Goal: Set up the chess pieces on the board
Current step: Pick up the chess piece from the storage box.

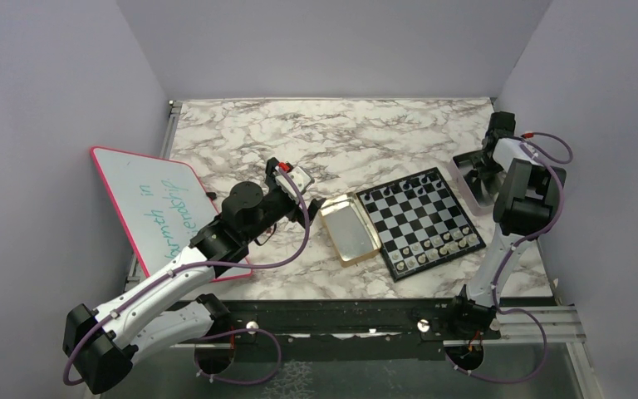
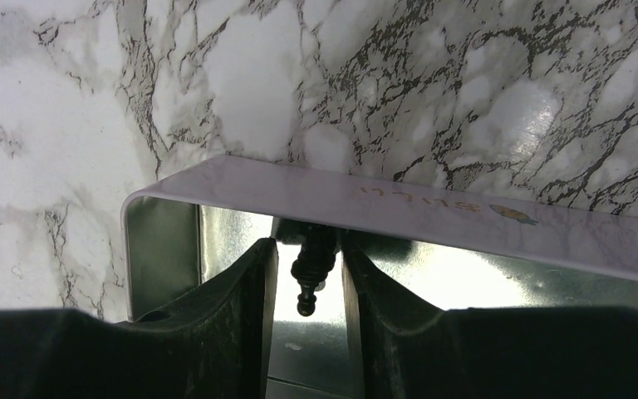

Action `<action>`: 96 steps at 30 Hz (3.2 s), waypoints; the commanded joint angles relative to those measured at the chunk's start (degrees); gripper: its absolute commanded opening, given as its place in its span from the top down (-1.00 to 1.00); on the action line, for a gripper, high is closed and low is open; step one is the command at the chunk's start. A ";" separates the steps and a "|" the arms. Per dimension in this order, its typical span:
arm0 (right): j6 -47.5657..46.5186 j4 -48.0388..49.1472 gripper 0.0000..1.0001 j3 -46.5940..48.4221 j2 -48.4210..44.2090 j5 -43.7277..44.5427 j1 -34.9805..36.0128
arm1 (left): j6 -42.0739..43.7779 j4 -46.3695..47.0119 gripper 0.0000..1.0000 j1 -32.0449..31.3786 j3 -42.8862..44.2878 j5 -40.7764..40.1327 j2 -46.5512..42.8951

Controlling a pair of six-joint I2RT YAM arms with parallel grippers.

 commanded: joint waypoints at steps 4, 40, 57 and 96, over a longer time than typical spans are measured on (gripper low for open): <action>-0.24 -1.60 0.34 1.29 1.50 -0.47 -0.40 | 0.49 0.93 -0.98 -0.11 -0.24 1.51 0.04; -27.21 7.31 0.74 -12.86 -25.36 -16.81 2.25 | -3.97 0.46 -0.98 -0.11 0.54 1.15 1.98; -37.65 29.11 0.73 -34.58 -46.29 -42.20 19.13 | -22.51 -6.27 -0.73 4.36 13.30 11.27 15.10; -45.51 52.32 0.71 -44.79 -55.76 -50.11 37.47 | -58.77 11.57 0.36 12.46 30.26 42.27 39.37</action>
